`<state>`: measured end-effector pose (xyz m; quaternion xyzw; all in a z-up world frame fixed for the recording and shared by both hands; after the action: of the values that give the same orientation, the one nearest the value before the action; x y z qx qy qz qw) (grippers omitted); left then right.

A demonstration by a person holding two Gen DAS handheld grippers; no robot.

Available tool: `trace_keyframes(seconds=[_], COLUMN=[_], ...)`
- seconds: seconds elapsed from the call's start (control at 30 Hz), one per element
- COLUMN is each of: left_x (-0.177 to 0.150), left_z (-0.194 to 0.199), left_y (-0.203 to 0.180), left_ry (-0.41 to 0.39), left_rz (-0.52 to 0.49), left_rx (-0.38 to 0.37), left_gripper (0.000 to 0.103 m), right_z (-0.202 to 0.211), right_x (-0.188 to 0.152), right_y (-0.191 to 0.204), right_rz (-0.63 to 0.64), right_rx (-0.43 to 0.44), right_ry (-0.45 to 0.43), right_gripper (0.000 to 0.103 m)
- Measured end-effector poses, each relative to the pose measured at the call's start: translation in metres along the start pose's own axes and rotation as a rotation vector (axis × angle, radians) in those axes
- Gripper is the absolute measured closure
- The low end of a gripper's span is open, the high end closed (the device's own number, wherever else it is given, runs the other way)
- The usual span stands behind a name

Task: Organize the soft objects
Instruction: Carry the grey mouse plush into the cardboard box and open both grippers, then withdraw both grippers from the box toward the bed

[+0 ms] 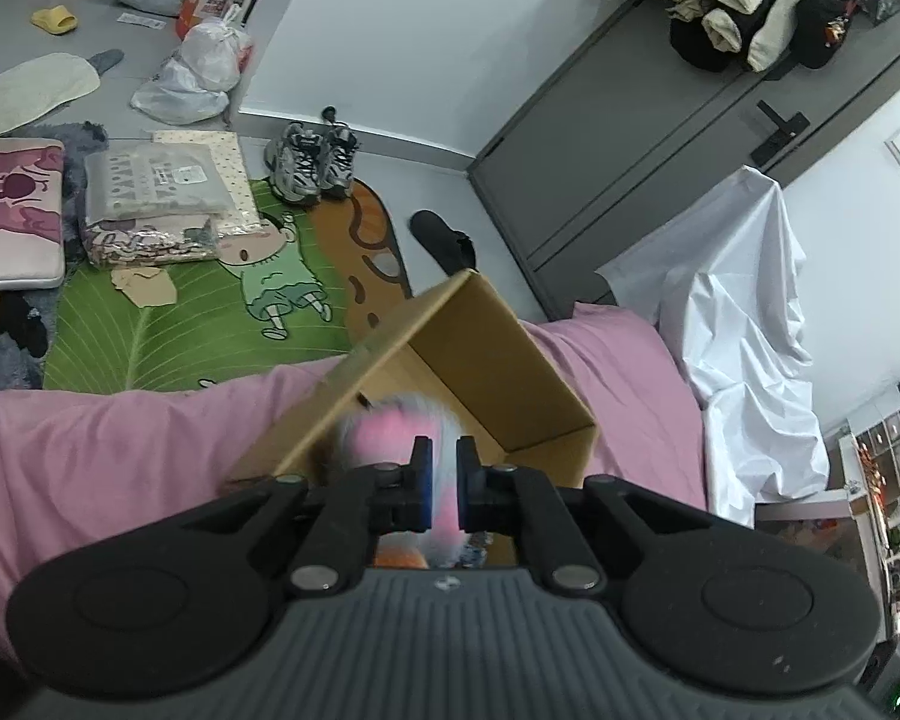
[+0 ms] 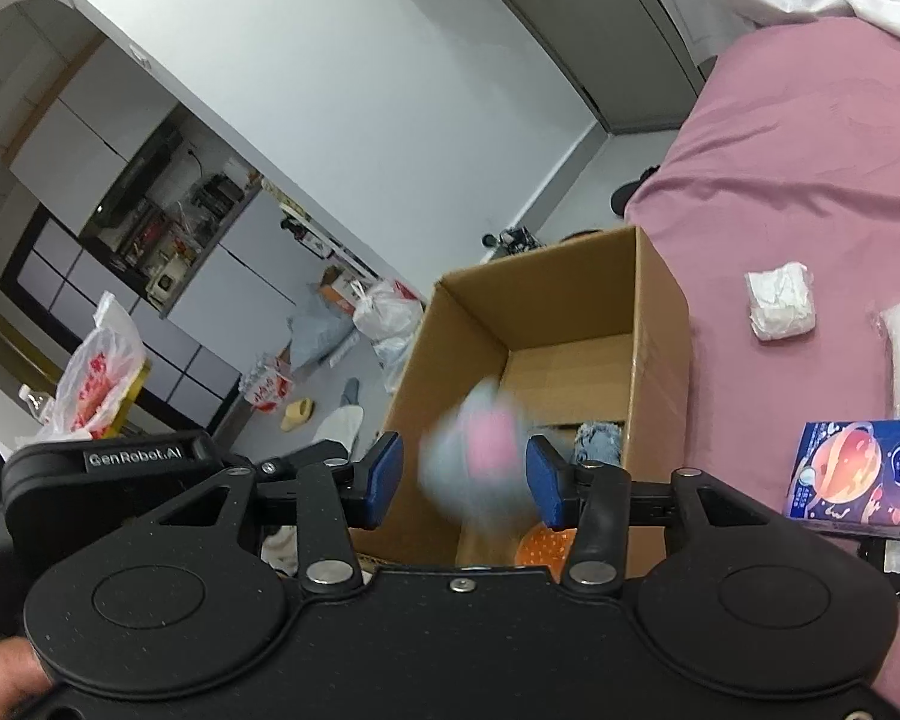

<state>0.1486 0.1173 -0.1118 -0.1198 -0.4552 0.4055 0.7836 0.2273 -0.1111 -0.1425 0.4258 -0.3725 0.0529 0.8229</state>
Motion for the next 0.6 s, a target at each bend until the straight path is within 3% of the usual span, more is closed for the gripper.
trace_keyframes(seconds=[0.27, 0.37, 0.43, 0.6], left_x=[0.008, 0.007, 0.005, 0.002], left_z=[0.005, 0.008, 0.011, 0.02], left_y=[0.007, 0.003, -0.001, -0.011], left_ry=[-0.004, -0.004, -0.014, -0.059], left_rz=[-0.023, -0.052, -0.079, -0.154], left_rx=[0.049, 0.067, 0.093, 0.132], left_gripper=[0.089, 0.074, 0.054, 0.03], right_z=[0.003, 0.007, 0.009, 0.013], right_x=[0.0, 0.003, 0.004, 0.005], right_y=[-0.001, 0.0, 0.0, 0.0], right_rz=[0.007, 0.008, 0.007, 0.006], right_rx=[-0.034, -0.047, -0.052, -0.052], right_ry=[0.009, -0.002, -0.006, 0.008], right_gripper=[0.042, 0.034, 0.03, 0.024])
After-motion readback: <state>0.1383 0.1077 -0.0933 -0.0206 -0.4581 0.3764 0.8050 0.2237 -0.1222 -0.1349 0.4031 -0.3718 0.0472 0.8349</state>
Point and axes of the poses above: each gripper's, at about its wrist camera, not at the fingertips, and z roughly against the way its jaws point, y to its left, x to its top, the point moved 3 cm from there along -z, roughly the way its jaws point, and after that the axes turned 12 degrees about -y, right-handed, at the moved point
